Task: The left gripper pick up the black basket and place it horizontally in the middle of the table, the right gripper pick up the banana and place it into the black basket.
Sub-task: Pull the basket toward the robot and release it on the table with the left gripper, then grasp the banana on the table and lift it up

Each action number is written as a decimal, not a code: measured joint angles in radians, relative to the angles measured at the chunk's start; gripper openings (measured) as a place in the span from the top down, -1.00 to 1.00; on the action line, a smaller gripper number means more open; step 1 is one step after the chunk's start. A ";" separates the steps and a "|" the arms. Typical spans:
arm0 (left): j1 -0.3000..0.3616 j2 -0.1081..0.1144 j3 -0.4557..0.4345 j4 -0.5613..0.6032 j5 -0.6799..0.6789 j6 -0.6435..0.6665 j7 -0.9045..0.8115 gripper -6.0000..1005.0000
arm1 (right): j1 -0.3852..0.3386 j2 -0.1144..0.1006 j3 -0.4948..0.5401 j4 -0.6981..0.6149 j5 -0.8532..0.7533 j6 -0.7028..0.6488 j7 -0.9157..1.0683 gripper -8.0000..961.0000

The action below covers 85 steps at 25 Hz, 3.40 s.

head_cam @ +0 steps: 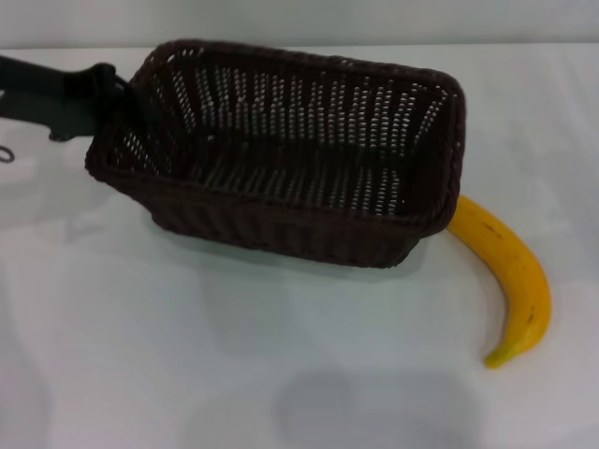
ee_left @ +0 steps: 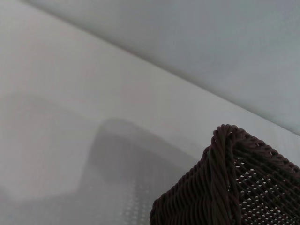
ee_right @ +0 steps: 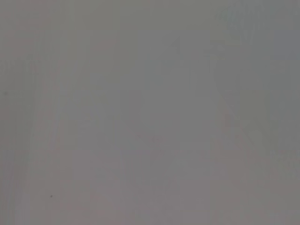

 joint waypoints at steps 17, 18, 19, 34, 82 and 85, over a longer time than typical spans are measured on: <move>0.028 -0.024 0.008 -0.044 0.086 0.015 -0.099 0.45 | -0.015 0.006 0.000 -0.012 -0.005 0.002 0.009 -0.49; 0.029 -0.025 0.008 -0.046 0.087 0.018 -0.099 0.45 | -0.015 0.006 0.000 -0.011 -0.005 0.002 0.009 -0.49; 0.030 -0.025 0.008 -0.047 0.086 0.021 -0.098 0.44 | -0.015 0.007 0.000 -0.011 -0.005 0.003 0.009 -0.49; 0.089 -0.009 0.006 -0.047 -0.029 0.007 -0.080 0.34 | -0.016 0.009 -0.001 -0.010 -0.006 0.003 0.023 -0.49; 0.331 0.013 -0.307 -0.254 -0.830 0.115 1.122 -0.78 | -0.204 -0.077 -0.002 -0.599 -0.664 -0.172 0.946 -0.49; 0.356 -0.017 -0.307 -0.265 -0.888 0.120 1.244 -0.78 | -0.208 -0.120 -0.001 -0.797 -0.924 -0.134 1.276 -0.49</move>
